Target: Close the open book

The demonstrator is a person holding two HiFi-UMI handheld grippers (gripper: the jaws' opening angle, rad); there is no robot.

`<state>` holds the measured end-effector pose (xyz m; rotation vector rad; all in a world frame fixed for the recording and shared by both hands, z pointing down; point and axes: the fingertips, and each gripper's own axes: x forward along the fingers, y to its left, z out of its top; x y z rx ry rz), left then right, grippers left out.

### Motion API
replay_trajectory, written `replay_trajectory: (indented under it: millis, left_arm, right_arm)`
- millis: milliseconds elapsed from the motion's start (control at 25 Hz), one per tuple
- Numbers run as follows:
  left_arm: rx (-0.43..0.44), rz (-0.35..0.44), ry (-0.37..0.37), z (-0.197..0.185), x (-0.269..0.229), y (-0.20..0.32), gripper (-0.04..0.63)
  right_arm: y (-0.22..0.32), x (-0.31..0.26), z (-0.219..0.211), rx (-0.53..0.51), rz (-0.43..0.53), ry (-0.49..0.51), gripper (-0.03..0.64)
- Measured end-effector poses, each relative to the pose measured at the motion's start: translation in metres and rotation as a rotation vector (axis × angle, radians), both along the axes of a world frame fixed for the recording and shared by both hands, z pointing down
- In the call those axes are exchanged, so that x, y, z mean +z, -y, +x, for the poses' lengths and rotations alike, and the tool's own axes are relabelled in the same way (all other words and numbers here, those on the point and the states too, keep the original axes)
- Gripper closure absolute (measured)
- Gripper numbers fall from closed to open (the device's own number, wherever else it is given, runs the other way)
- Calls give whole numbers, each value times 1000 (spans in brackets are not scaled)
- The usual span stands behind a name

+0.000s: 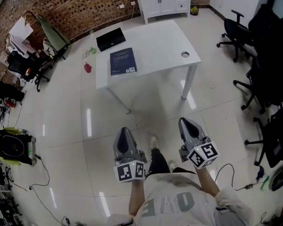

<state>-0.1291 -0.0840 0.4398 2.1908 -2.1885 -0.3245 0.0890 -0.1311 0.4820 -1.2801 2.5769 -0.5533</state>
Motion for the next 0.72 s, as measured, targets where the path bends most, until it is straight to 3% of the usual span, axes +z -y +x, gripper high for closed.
replay_trajectory:
  millis: [440,720]
  left_arm:
    - [-23,62,40,36,-40,-111,584]
    - [28,67,14,46,-34,-170,584]
  right_arm:
    - [-109,-26,32,-53,15,64,612]
    - [-168,-25,31,9,17,34,614]
